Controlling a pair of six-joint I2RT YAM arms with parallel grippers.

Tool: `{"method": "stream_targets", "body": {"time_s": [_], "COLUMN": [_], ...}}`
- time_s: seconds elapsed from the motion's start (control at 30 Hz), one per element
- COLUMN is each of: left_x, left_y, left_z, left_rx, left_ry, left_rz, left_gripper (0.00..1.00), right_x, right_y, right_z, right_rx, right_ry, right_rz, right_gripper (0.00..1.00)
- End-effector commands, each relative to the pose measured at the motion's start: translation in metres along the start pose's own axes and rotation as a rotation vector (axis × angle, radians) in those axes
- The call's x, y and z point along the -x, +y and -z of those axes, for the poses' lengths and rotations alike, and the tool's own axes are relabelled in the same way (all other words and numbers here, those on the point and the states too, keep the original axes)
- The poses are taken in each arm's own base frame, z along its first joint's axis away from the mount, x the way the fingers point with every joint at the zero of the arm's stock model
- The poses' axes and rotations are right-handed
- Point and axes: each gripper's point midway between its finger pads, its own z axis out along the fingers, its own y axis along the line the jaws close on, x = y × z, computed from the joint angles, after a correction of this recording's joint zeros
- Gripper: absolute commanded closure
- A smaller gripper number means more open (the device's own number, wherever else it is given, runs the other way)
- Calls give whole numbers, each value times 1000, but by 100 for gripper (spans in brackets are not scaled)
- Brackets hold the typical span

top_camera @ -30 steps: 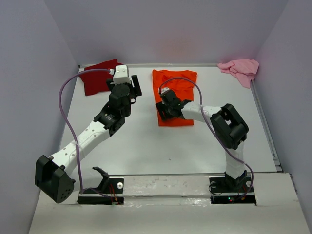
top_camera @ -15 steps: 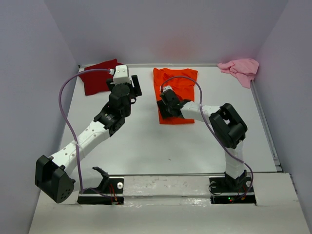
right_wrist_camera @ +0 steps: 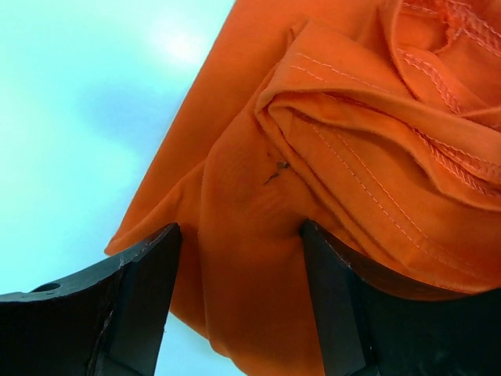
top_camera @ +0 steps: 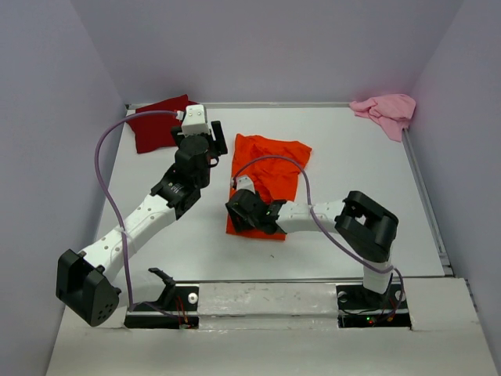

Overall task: Fold and stack the t-shirts
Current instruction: Fold the tshirt

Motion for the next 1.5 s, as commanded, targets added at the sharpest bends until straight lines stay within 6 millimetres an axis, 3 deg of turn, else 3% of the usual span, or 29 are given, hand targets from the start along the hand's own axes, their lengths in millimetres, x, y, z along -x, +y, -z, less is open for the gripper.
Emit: {"method": "stream_targets", "body": {"time_s": [0.0, 0.1, 0.47, 0.83, 1.27, 1.47], "left_x": [22, 22, 24, 24, 22, 23], "left_y": [2, 2, 2, 3, 3, 3], "left_z": [1, 1, 3, 2, 0, 0], "left_rx": [8, 8, 7, 8, 9, 6], "left_ry": [-54, -54, -59, -59, -54, -54], "left_rz": [25, 25, 27, 26, 26, 29], "left_gripper": [20, 20, 20, 20, 20, 20], "right_x": [-83, -85, -31, -3, 25, 25], "right_y": [16, 19, 13, 10, 11, 4], "right_z": [3, 6, 17, 25, 51, 46], "right_rx": [-21, -21, -101, -124, -108, -120], "right_ry": [196, 196, 74, 13, -61, -52], "right_rz": [-52, -54, 62, 83, 65, 66], "right_gripper": [32, 32, 30, 30, 29, 28]}}
